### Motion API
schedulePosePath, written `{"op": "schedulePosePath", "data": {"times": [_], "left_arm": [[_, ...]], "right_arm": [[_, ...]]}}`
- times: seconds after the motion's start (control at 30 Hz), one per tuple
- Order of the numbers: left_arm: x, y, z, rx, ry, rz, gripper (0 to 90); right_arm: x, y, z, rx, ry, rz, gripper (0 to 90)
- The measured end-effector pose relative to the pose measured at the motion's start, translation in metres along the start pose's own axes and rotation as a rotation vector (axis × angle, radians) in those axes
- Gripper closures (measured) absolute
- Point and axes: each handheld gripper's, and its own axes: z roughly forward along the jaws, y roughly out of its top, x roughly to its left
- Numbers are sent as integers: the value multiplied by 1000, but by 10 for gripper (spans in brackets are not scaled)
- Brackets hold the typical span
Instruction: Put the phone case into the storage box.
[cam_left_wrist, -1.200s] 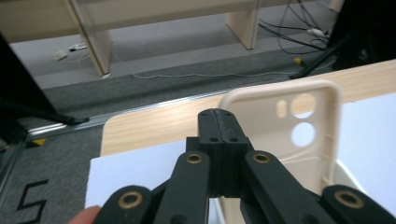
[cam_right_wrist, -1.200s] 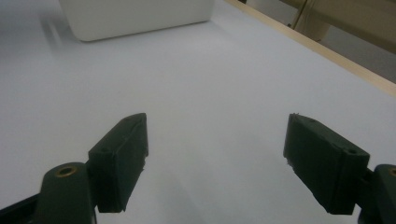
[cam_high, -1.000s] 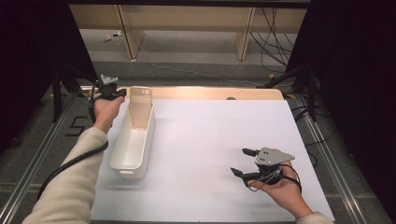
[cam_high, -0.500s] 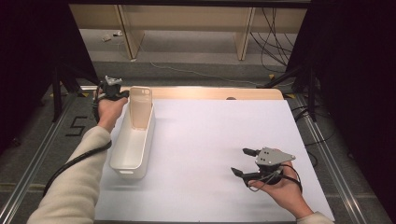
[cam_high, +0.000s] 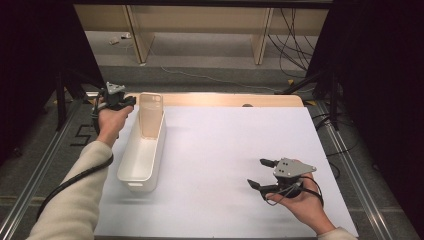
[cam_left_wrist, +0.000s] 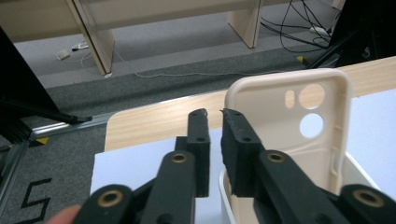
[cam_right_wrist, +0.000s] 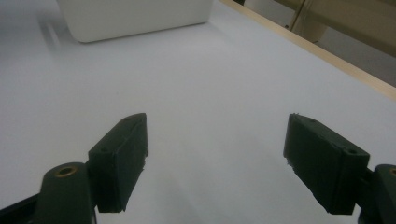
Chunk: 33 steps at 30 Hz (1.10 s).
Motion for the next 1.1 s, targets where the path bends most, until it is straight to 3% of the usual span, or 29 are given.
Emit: {"op": "schedulePosePath", "data": {"times": [0.17,0.4,0.6,1.1], "left_arm": [[-4,-1,-13,-12,-38,12,610],[-12,1,-32,-33,-52,15,345],[-19,0,-46,-33,-82,34,190],[-35,-11,-78,-66,-145,71,110]], "right_arm": [[0,0,0,-2,-1,1,232],[1,0,0,0,-2,0,233],[0,0,0,-1,-3,1,232],[1,1,0,-1,-3,3,231]]}}
